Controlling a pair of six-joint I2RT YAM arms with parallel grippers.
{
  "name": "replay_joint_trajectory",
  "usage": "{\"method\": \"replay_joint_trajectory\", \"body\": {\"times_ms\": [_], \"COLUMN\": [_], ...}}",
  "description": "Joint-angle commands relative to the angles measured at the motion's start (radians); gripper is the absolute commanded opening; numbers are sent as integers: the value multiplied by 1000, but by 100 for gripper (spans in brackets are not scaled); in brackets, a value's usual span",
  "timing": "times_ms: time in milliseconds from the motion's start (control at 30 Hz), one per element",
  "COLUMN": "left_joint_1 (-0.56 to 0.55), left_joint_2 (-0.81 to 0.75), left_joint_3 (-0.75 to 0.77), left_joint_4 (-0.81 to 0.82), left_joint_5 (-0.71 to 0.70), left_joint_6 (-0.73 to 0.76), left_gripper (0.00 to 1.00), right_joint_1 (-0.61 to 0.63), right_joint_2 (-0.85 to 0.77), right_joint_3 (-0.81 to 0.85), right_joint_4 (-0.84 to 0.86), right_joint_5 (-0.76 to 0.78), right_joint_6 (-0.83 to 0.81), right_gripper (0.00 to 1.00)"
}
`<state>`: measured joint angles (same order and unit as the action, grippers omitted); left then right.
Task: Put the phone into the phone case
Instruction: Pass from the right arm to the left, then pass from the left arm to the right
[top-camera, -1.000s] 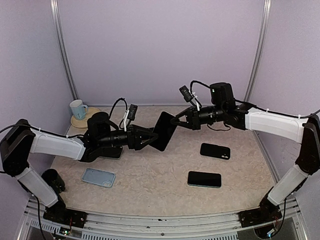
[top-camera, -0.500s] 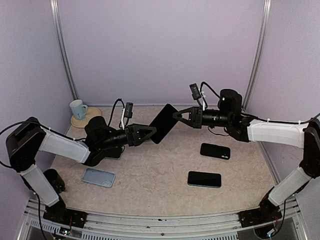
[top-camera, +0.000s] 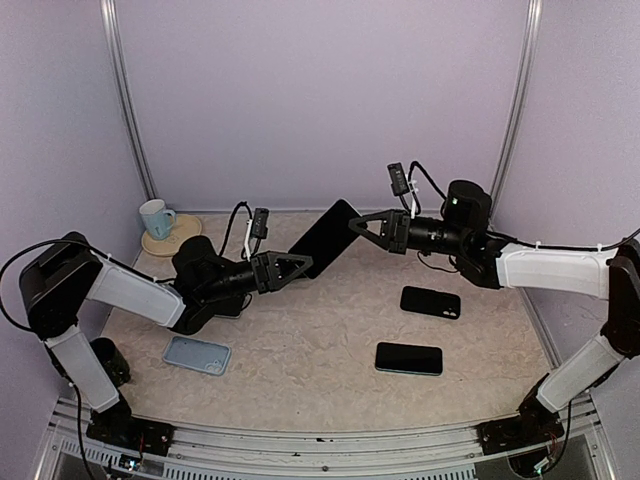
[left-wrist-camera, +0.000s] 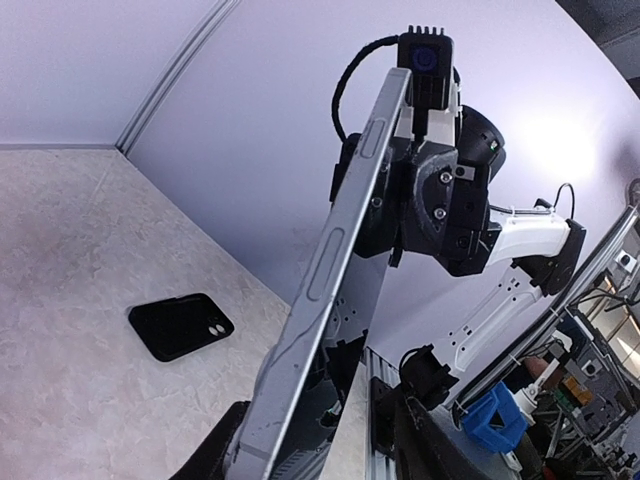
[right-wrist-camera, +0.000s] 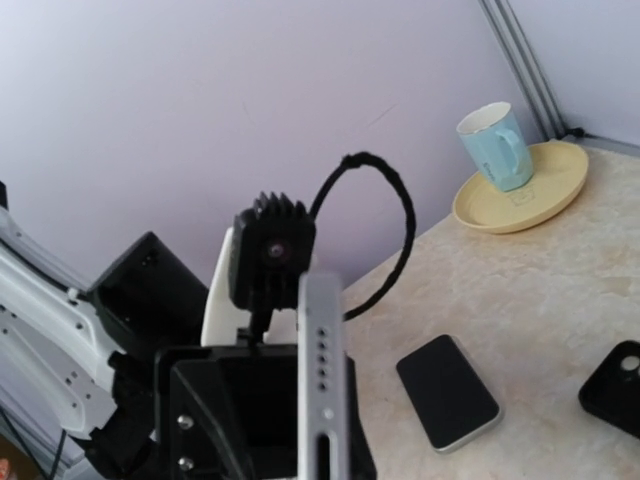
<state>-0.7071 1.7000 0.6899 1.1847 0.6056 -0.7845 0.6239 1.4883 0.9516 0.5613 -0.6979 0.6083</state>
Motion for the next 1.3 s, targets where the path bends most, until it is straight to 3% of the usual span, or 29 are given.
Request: {"method": "replay_joint_trajectory", "body": {"times_ms": [0, 433, 500, 567, 733, 867, 1267], "left_joint_1": [3, 7, 8, 8, 9, 12, 24], "left_joint_2": [8, 27, 25, 23, 12, -24, -142], "left_joint_3": [19, 20, 19, 18, 15, 18, 74], "left_joint_4": [88, 176, 179, 184, 168, 81, -308], "left_joint_5": [37, 83, 85, 95, 126, 152, 210], "left_joint_6": [-19, -65, -66, -65, -59, -9, 212], "left_gripper": [43, 0, 0, 0, 0, 0, 0], "right_joint_1": [-10, -13, -16, -21, -35, -51, -58], "right_joint_2": [-38, -18, -21, -26, -43, -49, 55], "right_joint_3": [-21, -33, -30, -31, -10, 47, 258], "right_joint_4": [118, 154, 134, 122, 41, -100, -534], "right_joint_5": [11, -7, -11, -20, -60, -120, -267], "right_joint_6": [26, 44, 33, 28, -16, -91, -282], "right_gripper": [0, 0, 0, 7, 47, 63, 68]}}
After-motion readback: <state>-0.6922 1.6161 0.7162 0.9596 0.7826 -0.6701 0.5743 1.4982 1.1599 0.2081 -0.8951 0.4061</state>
